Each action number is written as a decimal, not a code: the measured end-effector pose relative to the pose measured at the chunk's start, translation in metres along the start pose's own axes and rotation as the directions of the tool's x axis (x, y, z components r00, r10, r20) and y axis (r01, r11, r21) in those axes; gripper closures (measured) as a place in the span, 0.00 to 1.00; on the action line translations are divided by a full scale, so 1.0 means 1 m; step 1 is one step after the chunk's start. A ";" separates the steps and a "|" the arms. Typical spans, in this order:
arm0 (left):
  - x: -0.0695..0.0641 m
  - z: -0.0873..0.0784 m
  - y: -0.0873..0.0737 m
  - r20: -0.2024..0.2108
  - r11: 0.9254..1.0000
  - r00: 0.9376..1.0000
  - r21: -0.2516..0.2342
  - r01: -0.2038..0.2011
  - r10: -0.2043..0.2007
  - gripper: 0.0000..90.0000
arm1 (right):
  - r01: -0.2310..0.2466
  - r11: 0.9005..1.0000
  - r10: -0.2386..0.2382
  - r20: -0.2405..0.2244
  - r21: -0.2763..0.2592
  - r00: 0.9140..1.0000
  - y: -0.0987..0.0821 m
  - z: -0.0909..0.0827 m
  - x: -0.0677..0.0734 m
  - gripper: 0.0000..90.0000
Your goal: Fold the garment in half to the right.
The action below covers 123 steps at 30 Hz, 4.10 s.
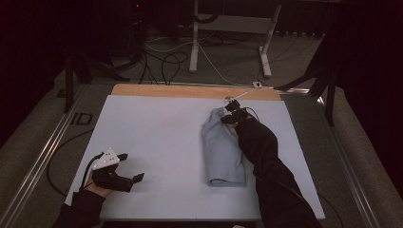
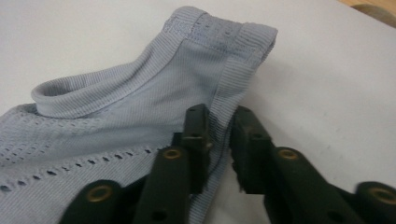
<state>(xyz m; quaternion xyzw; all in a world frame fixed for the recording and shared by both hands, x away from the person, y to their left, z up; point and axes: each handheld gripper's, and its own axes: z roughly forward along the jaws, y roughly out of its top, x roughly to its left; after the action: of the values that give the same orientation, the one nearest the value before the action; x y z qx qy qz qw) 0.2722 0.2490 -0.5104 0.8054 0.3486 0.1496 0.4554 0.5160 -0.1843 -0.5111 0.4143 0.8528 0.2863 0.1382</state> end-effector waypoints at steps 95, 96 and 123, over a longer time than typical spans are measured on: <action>-0.003 -0.006 0.002 0.018 0.999 0.999 -0.036 -0.038 0.039 0.00 | 0.253 0.957 -0.285 -0.284 -0.142 0.916 -0.121 -0.120 0.131 0.88; -0.003 -0.006 0.002 0.018 0.999 0.999 -0.037 -0.036 0.036 0.00 | 0.243 0.957 -0.279 -0.287 -0.157 0.916 -0.119 -0.121 0.130 0.85; -0.001 -0.010 0.001 0.019 0.999 0.999 -0.038 -0.033 0.033 0.00 | 0.115 0.939 -0.219 -0.308 -0.323 0.926 -0.094 -0.126 0.100 0.10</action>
<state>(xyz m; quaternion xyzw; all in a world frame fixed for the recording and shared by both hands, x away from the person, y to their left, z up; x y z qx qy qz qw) 0.2663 0.2538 -0.5045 0.8038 0.3281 0.1559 0.4711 0.3355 -0.1988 -0.4672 0.2579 0.8430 0.4661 0.0743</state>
